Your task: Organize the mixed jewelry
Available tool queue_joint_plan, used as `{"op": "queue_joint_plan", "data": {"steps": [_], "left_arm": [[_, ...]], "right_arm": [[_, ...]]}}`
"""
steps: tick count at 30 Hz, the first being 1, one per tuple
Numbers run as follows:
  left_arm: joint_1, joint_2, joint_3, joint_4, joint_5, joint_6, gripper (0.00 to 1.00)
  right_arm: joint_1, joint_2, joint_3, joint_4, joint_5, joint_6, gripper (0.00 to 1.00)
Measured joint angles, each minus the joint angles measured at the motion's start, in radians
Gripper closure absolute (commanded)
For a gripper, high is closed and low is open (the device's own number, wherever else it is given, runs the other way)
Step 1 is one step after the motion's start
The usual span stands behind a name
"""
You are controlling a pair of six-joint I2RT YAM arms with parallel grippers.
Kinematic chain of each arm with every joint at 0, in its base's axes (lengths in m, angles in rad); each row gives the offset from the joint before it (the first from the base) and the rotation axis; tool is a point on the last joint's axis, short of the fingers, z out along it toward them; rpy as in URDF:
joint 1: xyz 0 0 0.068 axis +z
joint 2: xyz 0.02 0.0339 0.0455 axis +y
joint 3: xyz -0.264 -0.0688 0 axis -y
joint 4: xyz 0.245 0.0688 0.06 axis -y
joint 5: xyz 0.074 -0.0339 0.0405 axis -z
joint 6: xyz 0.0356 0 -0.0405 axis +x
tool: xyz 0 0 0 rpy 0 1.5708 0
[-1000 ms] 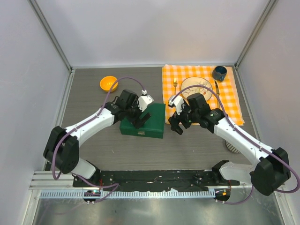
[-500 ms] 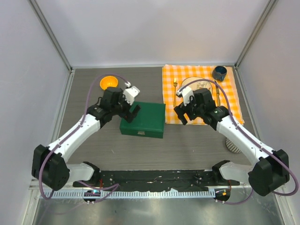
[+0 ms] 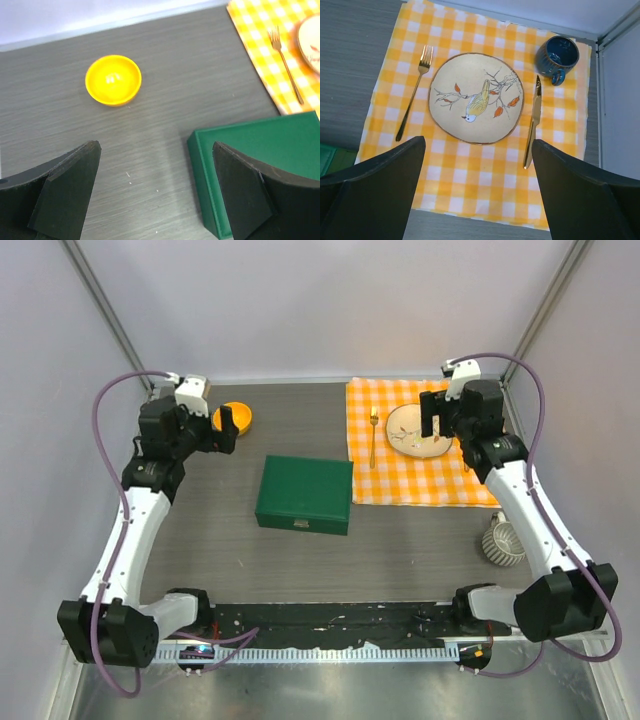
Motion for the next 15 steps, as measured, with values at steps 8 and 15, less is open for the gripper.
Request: {"op": "queue_joint_plan", "data": {"steps": [8,15], "left_arm": [[0.045,0.001,0.094,0.015,-0.027,-0.074,0.0],[0.045,0.001,0.12,0.038,-0.052,-0.104,0.0]], "right_arm": [[-0.001,0.057,0.083,0.028,0.092,0.035,0.01],[-0.001,0.054,0.165,0.054,0.121,0.059,0.0]]}}
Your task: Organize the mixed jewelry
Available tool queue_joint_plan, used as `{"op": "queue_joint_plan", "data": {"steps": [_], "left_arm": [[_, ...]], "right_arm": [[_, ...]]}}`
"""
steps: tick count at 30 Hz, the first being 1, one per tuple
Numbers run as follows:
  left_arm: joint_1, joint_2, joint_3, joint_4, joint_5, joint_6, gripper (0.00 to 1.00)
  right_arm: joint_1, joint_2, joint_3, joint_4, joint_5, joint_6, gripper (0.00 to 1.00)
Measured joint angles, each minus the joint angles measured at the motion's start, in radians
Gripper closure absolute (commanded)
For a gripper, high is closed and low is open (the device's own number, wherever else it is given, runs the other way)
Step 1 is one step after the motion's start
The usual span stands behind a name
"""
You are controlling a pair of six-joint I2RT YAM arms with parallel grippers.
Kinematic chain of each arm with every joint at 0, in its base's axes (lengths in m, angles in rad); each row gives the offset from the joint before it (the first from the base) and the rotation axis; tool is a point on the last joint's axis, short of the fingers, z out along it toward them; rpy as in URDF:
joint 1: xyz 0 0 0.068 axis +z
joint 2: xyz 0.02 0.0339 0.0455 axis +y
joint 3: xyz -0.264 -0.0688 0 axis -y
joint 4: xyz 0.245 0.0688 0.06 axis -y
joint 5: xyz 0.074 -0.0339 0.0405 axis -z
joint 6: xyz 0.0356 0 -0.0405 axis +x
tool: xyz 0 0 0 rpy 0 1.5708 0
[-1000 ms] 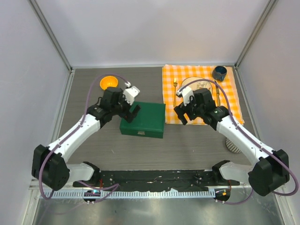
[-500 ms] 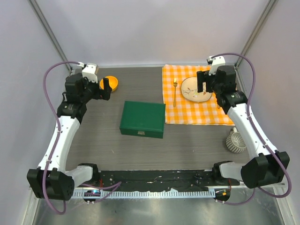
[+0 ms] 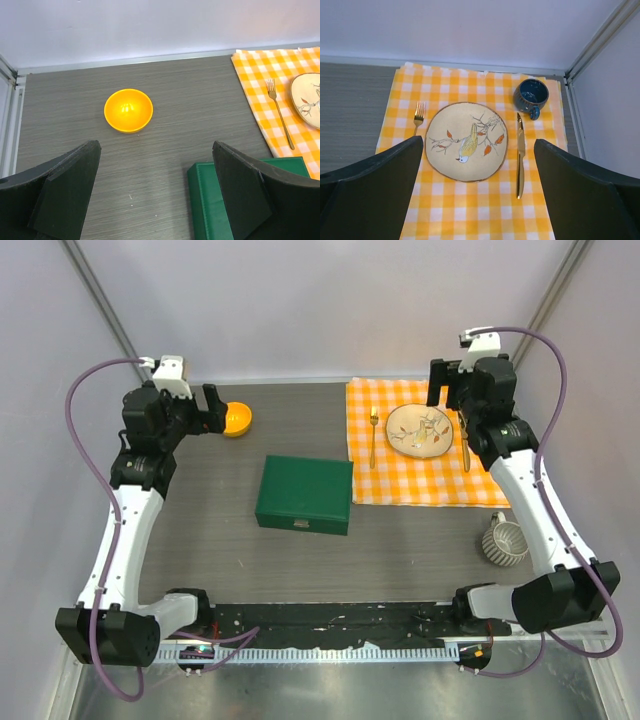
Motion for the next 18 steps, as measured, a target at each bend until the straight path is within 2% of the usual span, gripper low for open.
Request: {"op": "queue_joint_plan", "data": {"steps": [18], "left_arm": [[0.0,0.014,0.0,0.025,-0.015,-0.042,0.0]], "right_arm": [[0.0,-0.042,0.023,-0.01,0.003,0.011,0.01]]}}
